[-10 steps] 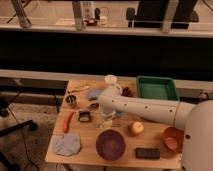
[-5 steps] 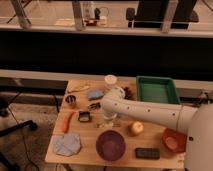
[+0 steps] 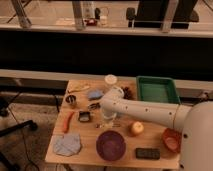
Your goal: Place fork in plastic cup
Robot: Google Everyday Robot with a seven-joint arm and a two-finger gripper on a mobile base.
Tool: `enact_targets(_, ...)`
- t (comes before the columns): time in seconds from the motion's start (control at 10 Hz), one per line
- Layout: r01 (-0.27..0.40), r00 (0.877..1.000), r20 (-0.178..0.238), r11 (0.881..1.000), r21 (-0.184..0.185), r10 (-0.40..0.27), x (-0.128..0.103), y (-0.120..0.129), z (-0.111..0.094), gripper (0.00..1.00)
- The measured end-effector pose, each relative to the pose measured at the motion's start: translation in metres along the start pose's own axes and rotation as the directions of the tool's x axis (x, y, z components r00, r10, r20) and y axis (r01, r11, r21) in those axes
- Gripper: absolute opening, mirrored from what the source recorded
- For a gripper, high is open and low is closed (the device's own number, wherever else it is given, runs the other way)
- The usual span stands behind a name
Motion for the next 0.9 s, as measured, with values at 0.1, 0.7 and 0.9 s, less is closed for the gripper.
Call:
enact_targets(0.1,0.004,1.000,-0.003,1.000,-0.006,-0.004,0.000,0.000,0.002,0.65)
enact_targets(0.7,0.014,1.000,-0.013,1.000,-0.020,-0.014,0.001,0.000,0.002,0.63)
enact_targets(0.9,0.035,0.999,-0.039,0.999,-0.031,-0.037,0.012,-0.003,-0.002,0.63)
